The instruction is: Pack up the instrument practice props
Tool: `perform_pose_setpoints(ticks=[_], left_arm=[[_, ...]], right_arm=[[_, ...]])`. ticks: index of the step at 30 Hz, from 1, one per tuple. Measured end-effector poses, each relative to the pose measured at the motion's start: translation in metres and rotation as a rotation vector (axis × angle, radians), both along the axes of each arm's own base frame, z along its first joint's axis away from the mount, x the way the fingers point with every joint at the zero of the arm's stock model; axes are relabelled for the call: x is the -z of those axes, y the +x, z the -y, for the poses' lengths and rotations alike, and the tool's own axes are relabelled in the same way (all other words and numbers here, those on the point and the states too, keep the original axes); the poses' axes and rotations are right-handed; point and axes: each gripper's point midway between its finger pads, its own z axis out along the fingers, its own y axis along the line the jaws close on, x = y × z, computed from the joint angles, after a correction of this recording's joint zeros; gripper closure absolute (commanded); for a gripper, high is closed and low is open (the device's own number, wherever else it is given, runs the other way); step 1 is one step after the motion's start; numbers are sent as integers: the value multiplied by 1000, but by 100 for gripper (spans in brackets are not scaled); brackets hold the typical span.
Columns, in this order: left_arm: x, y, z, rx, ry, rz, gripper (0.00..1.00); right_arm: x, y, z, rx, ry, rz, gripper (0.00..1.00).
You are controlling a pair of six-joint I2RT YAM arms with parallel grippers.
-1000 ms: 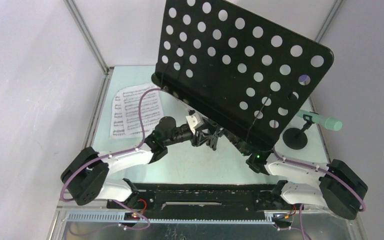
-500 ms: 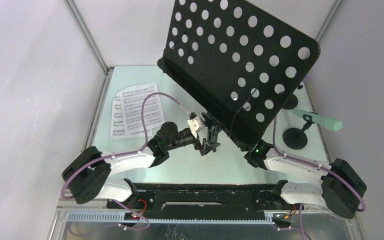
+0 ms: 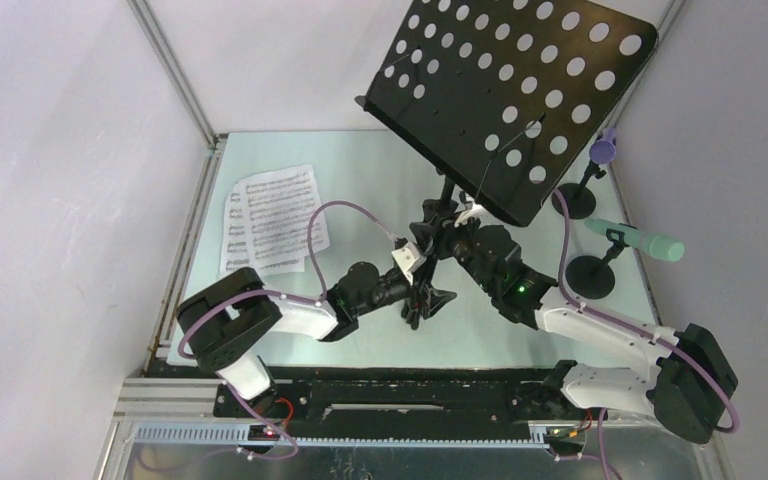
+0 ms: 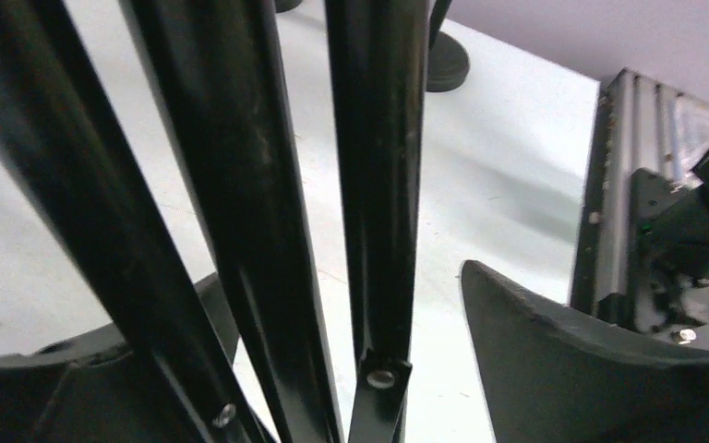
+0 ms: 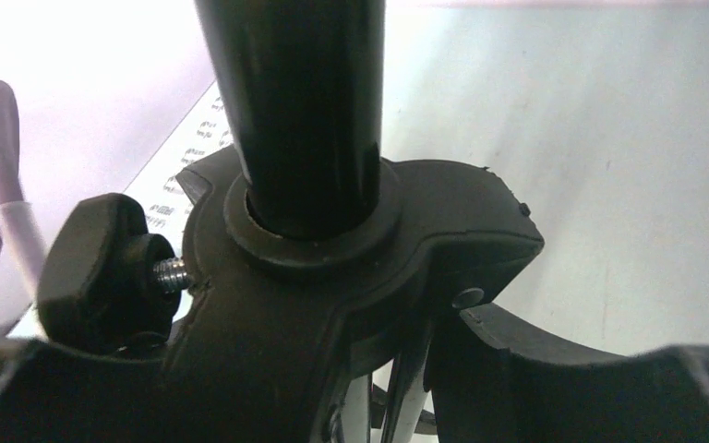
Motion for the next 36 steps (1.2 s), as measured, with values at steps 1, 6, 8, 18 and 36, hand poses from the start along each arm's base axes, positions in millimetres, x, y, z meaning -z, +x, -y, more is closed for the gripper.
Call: perform_pose_setpoints(ticks=[1, 6, 8, 18, 36], left_arm=[[0, -2, 1, -1, -3, -5, 32], [4, -4, 1, -27, -25, -101, 62], [3, -5, -1, -29, -21, -116, 66], [-11, -24, -45, -132, -92, -214, 99], [29, -30, -106, -384, -10, -391, 100]], right_arm=[[2, -1, 0, -4, 6, -20, 100], [14, -5, -2, -37, 24, -128, 100], [14, -6, -3, -50, 26, -155, 100], [21, -4, -42, -202, 94, -357, 100], [142, 10, -59, -117, 255, -937, 100]])
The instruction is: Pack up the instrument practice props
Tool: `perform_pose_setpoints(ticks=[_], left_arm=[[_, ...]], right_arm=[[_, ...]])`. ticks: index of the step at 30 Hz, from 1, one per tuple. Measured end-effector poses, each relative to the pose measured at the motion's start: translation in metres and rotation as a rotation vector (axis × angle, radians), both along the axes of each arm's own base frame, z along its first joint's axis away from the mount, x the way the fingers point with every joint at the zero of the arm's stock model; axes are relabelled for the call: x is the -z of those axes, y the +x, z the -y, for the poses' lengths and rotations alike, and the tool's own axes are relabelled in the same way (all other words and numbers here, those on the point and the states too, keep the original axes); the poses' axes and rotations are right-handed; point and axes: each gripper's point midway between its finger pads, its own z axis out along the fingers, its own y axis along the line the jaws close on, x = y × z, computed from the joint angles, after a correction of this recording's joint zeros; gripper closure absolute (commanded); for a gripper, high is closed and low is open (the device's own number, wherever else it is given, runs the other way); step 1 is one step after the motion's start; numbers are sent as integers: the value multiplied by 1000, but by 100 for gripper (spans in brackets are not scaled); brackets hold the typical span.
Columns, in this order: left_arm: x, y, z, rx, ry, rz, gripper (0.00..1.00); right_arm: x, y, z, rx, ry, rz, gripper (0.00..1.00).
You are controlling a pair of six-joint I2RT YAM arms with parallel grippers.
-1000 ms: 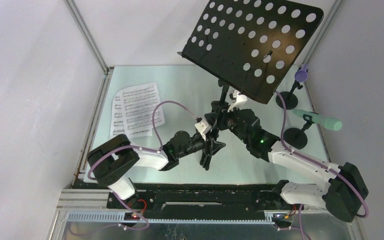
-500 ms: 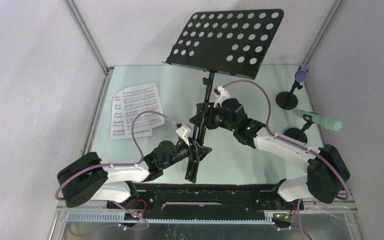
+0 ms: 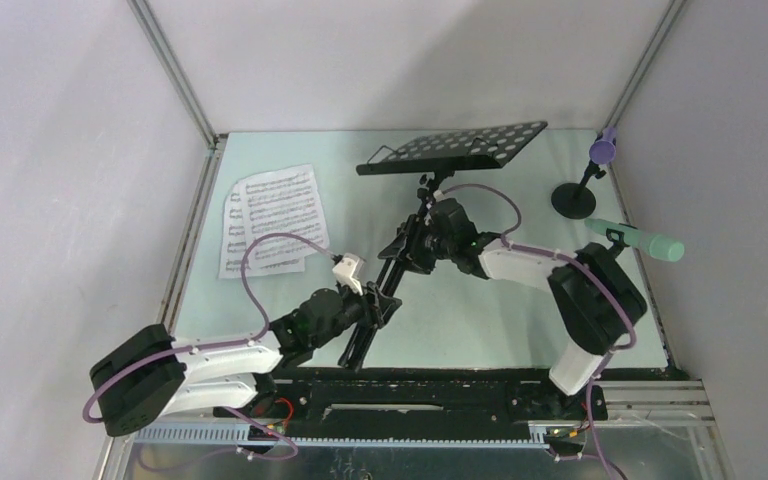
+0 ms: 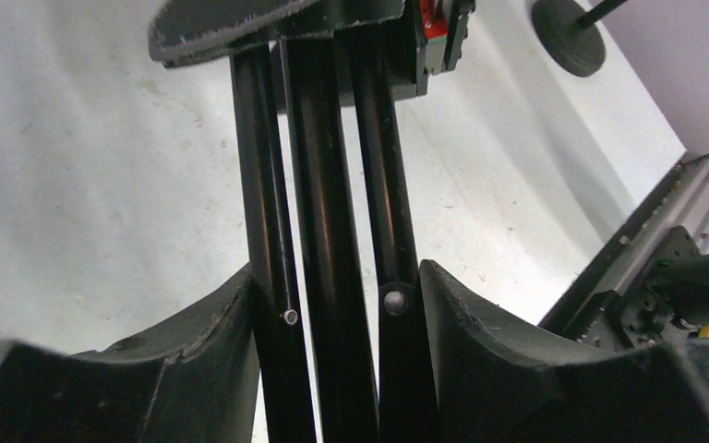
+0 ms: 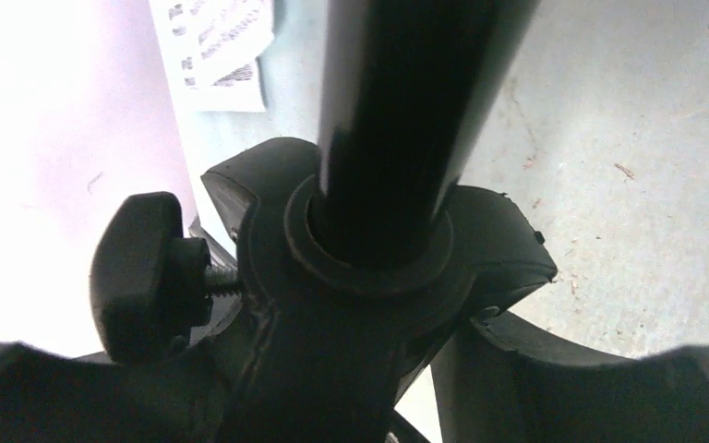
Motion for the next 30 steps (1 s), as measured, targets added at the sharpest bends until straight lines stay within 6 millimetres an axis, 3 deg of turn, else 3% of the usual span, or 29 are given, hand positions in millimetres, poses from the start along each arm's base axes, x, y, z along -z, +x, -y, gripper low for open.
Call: perform_pose_setpoints(ticks=[3, 8, 12, 15, 18, 22, 26, 30], left_arm=[[7, 3, -8, -34, 22, -6, 100], [10, 8, -14, -75, 42, -3, 100], [14, 13, -12, -95, 60, -14, 100], [16, 18, -7, -103, 75, -26, 100], [15, 25, 1, -110, 93, -31, 100], [25, 31, 6, -103, 174, -36, 100], [45, 30, 7, -80, 254, -79, 100], [44, 37, 13, -67, 247, -98, 100]], right_arm=[[21, 1, -3, -10, 6, -93, 100], [28, 9, -12, -57, 28, -115, 100], [31, 14, -12, -78, 34, -106, 69], [34, 18, -7, -83, 43, -121, 36], [35, 24, 1, -80, 46, -130, 28], [43, 43, 25, -50, -22, -76, 17], [54, 64, 63, 44, -137, -27, 12], [39, 68, 84, 102, -196, 43, 10]])
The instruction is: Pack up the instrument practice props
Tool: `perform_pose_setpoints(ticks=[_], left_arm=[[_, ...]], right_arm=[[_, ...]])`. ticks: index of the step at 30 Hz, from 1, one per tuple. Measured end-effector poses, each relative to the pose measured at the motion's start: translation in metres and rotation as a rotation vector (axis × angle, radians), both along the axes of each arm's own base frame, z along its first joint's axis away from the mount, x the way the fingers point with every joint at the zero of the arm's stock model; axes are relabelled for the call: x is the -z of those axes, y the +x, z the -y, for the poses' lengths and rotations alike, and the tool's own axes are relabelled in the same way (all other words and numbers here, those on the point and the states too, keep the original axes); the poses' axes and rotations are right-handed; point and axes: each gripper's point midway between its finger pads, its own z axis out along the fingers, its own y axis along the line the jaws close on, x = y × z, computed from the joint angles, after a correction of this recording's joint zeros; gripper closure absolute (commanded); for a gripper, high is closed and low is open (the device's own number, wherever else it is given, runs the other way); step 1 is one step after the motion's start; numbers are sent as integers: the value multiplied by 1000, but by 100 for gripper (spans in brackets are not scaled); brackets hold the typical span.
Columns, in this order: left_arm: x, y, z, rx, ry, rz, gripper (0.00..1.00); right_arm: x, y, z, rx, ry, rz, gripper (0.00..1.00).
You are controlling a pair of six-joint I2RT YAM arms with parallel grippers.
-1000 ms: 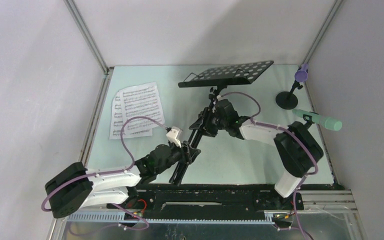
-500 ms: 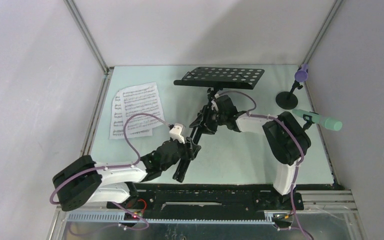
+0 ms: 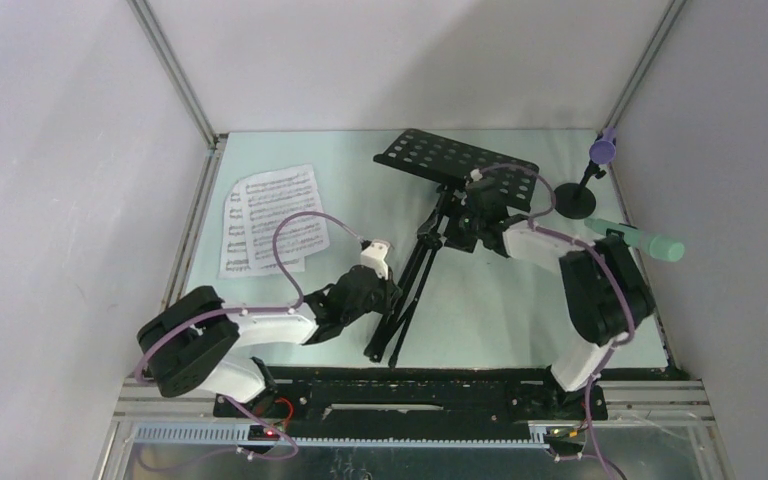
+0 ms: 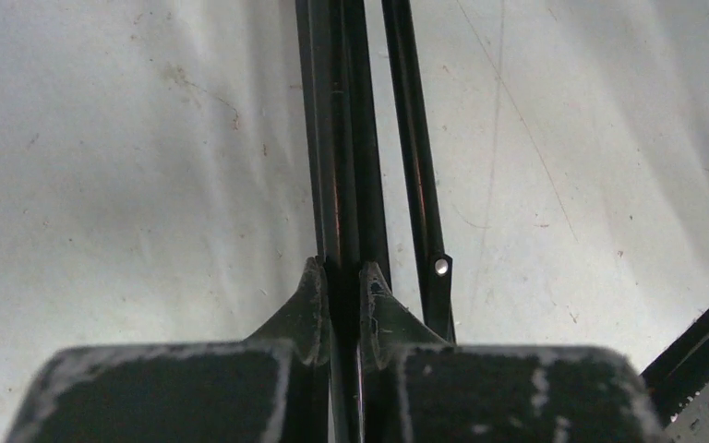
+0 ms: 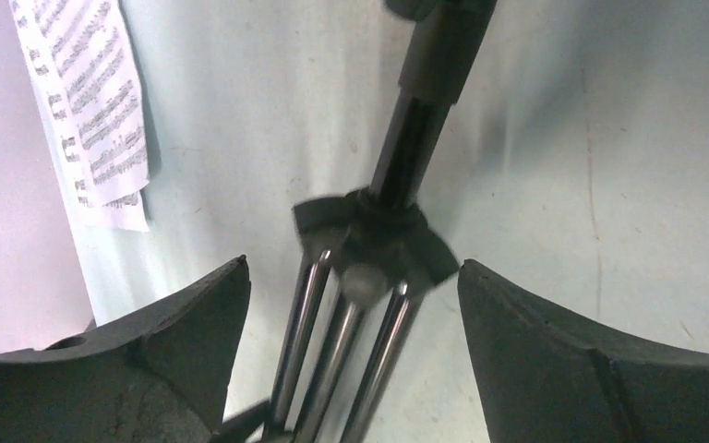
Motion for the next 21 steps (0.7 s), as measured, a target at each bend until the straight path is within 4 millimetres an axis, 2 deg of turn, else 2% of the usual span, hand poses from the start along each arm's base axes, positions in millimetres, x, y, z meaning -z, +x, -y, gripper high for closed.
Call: perform_pose_setpoints(ticks=[4, 9, 12, 14, 17, 18, 21], left_arm=[[1, 11, 0, 1, -18, -26, 99], [1, 16, 1, 21, -33, -48, 82], [1, 16, 1, 32, -28, -45, 66], [0, 16, 2, 48, -21, -37, 50], [-13, 21, 7, 62, -30, -11, 8], [-19, 23, 8, 69, -28, 8, 2], [-39, 23, 7, 79, -53, 49, 0]], right_arm=[[-29, -10, 11, 15, -23, 79, 10], [-66, -34, 12, -18, -52, 179, 10], [-83, -50, 14, -31, -70, 229, 10], [-88, -59, 18, -31, -82, 241, 10], [-86, -69, 24, -23, -95, 240, 10], [-83, -71, 25, -20, -101, 232, 10], [-67, -80, 24, -18, -122, 194, 10]])
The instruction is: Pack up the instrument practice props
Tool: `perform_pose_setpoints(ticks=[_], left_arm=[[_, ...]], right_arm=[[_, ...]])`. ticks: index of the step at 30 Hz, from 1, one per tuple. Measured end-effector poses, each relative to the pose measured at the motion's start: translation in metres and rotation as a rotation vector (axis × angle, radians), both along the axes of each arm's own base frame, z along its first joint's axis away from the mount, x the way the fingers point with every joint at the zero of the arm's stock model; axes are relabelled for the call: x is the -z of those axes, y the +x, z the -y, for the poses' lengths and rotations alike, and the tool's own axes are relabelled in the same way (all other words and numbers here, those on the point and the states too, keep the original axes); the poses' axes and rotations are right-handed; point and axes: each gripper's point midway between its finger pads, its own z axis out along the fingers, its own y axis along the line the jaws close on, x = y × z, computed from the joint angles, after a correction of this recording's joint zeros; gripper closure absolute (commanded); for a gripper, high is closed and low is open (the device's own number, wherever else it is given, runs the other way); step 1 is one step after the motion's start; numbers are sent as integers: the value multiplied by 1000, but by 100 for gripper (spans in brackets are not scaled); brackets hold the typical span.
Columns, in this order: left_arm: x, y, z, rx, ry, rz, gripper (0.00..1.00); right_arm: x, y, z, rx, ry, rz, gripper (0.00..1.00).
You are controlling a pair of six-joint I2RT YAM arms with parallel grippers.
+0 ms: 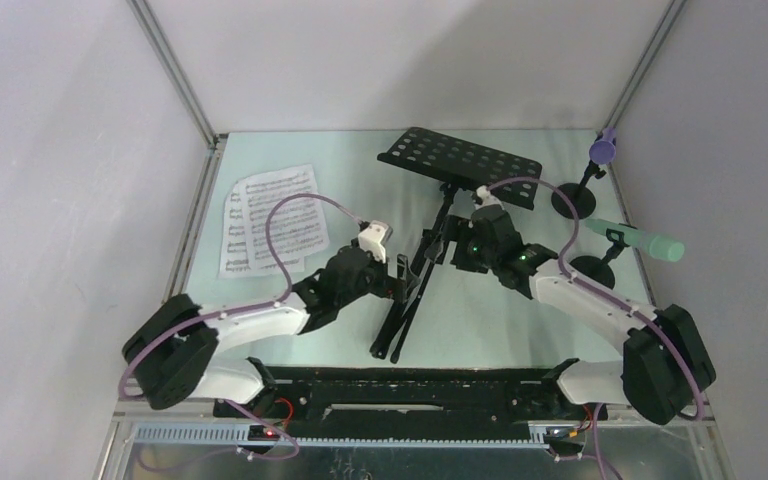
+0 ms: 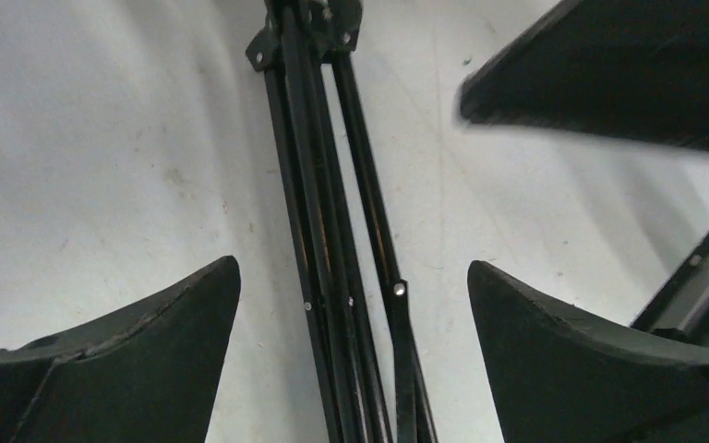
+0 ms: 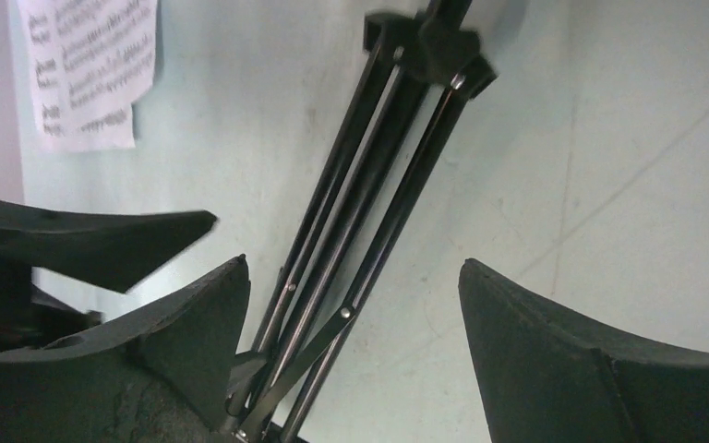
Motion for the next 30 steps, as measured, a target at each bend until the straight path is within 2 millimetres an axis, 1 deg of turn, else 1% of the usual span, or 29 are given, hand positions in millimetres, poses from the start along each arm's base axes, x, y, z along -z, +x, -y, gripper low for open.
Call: perform_pose_setpoints(ticks=[4, 8, 10, 11, 12, 13, 15, 17, 20, 22, 24, 26, 28, 29, 30], left_arm=[[-33, -3, -8, -11, -38, 57, 0], [-81, -5, -31, -77, -95, 149, 0], [-104, -6, -47, -134, -126, 193, 0], [-112, -7, -57, -168, -136, 206, 0], [-116, -8, -64, -195, -140, 211, 0], [-119, -10, -73, -223, -137, 215, 0], [-119, -13, -88, -266, -119, 210, 0], [-116, -16, -97, -288, -96, 201, 0], [-111, -20, -107, -312, -68, 187, 0], [-110, -21, -112, -322, -59, 185, 0], [-109, -21, -116, -336, -52, 184, 0], [-107, -22, -118, -342, -45, 177, 0], [-104, -23, -120, -348, -35, 170, 0], [-102, -23, -121, -350, -30, 166, 0], [-101, -23, -122, -355, -26, 161, 0]], right_arm=[[19, -13, -18, -20, -21, -48, 10], [38, -19, -38, -29, -18, -90, 11], [51, -18, -43, -15, -19, -119, 17], [59, -17, -44, -5, -24, -134, 21], [65, -16, -45, 3, -30, -143, 23], [71, -14, -45, 15, -34, -155, 25], [84, -12, -46, 32, -39, -180, 29], [86, -6, -51, 38, -24, -182, 33], [91, 2, -56, 46, -18, -198, 43], [91, 5, -57, 58, 4, -221, 50], [91, 7, -58, 56, 17, -238, 54], [92, 9, -59, 51, 34, -259, 56], [92, 12, -62, 38, 49, -285, 54], [92, 13, -63, 32, 51, -297, 51], [92, 13, -63, 29, 50, -305, 43]])
